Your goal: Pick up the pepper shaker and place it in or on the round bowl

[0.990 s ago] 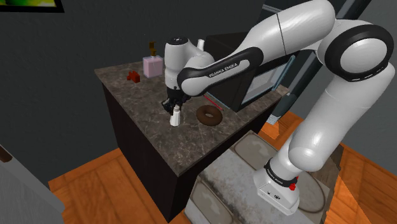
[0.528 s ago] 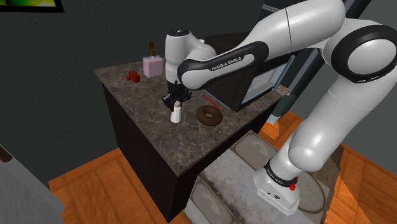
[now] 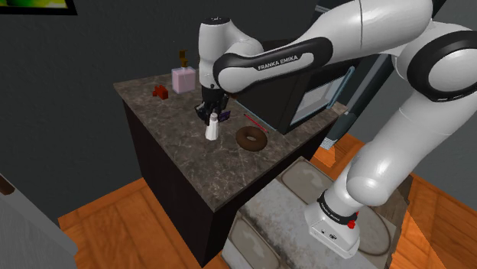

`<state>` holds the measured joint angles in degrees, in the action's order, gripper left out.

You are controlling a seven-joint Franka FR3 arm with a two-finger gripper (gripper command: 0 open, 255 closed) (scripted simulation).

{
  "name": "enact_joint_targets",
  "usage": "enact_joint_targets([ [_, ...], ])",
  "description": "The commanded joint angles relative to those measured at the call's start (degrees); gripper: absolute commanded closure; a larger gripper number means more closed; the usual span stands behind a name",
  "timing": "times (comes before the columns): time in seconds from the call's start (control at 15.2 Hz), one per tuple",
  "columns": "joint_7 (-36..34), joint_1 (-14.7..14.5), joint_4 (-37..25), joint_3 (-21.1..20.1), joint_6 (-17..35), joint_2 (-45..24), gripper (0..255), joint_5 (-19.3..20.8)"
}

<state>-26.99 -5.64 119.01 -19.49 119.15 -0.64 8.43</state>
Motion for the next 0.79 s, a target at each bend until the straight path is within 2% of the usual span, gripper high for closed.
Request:
enact_joint_targets([
  [0.0,0.43,0.04,-0.92,0.03,-1.51,0.65,255,-0.37],
  [0.53,1.66,0.07,-5.19,0.08,-7.37,2.42,255,-1.38],
  [0.73,4.43,1.09,-1.73,1.33,-7.08,6.10,255,-2.56],
])
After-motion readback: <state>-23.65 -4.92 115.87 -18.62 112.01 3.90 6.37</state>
